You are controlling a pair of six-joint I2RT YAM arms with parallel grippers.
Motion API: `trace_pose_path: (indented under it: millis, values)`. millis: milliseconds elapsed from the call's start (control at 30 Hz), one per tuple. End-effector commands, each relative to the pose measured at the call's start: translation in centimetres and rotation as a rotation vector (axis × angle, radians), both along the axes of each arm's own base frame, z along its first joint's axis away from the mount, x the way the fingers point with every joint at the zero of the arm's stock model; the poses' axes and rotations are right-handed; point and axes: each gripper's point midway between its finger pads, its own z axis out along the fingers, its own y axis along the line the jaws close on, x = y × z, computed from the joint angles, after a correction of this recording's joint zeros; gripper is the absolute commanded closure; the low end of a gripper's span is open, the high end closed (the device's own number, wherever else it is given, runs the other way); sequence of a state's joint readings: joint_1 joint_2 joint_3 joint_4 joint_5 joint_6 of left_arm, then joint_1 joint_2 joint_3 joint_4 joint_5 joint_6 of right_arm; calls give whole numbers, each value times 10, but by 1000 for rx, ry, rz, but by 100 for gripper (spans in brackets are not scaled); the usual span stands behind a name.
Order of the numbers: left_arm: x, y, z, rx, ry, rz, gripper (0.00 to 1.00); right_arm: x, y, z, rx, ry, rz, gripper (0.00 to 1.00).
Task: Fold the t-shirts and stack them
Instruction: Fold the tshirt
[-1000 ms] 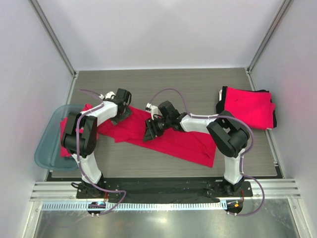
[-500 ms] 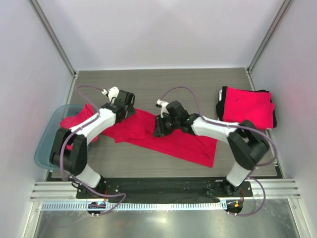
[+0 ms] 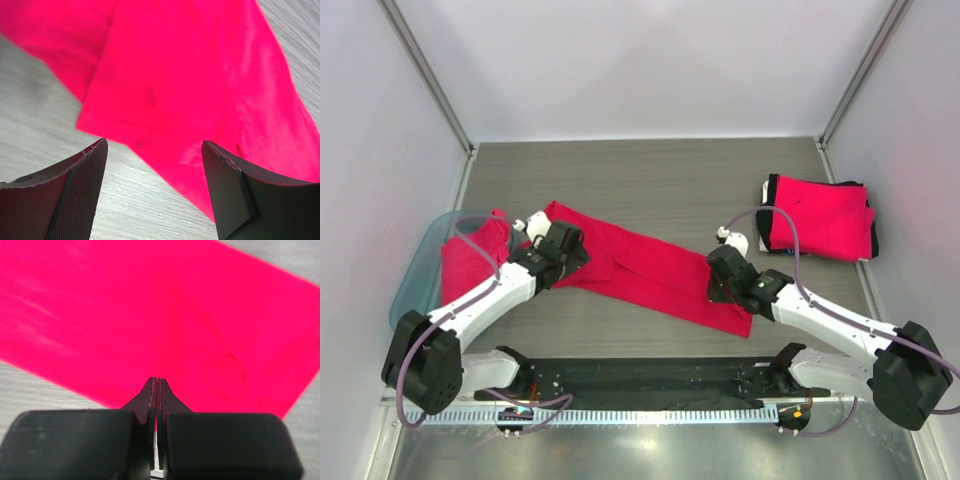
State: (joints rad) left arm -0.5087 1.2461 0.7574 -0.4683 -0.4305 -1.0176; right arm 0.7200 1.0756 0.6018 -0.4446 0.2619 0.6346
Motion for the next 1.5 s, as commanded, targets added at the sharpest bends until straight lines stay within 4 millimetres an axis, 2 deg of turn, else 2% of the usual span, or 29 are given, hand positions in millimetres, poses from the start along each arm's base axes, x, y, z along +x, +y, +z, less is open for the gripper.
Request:
trace_pose_path:
  millis: [0, 100, 200, 433, 700, 733, 867, 1000, 1033, 1067, 1100, 1167, 1200, 1233, 1267, 1300, 1333, 1367, 1400, 1433, 1467]
  values:
    - [-5, 13, 2, -28, -23, 119, 23, -7, -18, -14, -70, 59, -99, 99]
    - [-8, 19, -6, -11, -6, 164, 23, -10, -18, -22, -105, 74, -105, 99]
    - [-4, 16, -17, 2, 26, 170, 23, -13, -19, -32, -145, 101, -103, 99]
    - [13, 21, -37, 47, 89, 218, 25, -17, -14, -41, -172, 124, -92, 99]
    - [35, 18, -53, 21, 119, 244, 25, -31, -7, -62, -205, 171, -62, 99]
    - [35, 18, -60, 21, 141, 243, 26, -33, -6, -64, -205, 176, -52, 99]
    - [49, 16, -63, 1, 134, 263, 27, -38, 6, -65, -187, 187, -8, 99]
    - [68, 13, -65, 8, 137, 256, 27, -47, 31, -63, -187, 185, 82, 99]
    - [80, 8, -59, -2, 122, 249, 27, -51, 35, -68, -200, 200, 92, 99]
    - [83, 6, -70, 12, 154, 240, 28, -56, 44, -69, -200, 198, 118, 99]
    - [89, 4, -71, 13, 158, 235, 28, -57, 54, -67, -194, 194, 134, 99]
    - [116, -9, -63, -3, 126, 198, 29, -63, 72, -73, -195, 205, 158, 99]
    - [121, -18, -77, -14, 161, 171, 30, -70, 97, -67, -171, 187, 211, 99]
    - [133, -28, -76, -40, 153, 143, 35, -72, 111, -64, -158, 179, 231, 99]
    - [162, -48, -60, -92, 82, 80, 36, -76, 123, -73, -180, 183, 257, 99]
    - [170, -66, -72, -129, 103, 27, 37, -81, 158, -57, -132, 148, 310, 99]
    - [181, -76, -68, -147, 83, 6, 37, -84, 176, -53, -117, 129, 340, 99]
    - [193, -86, -68, -149, 64, -26, 38, -87, 203, -44, -43, 105, 372, 99]
    - [216, -106, -61, -167, 23, -61, 38, -90, 224, -36, 17, 96, 407, 99]
    - [224, -119, -64, -186, 24, -103, 38, -94, 240, -29, 83, 94, 435, 99]
    - [237, -130, -59, -196, 3, -141, 38, -94, 258, -18, 164, 77, 460, 99]
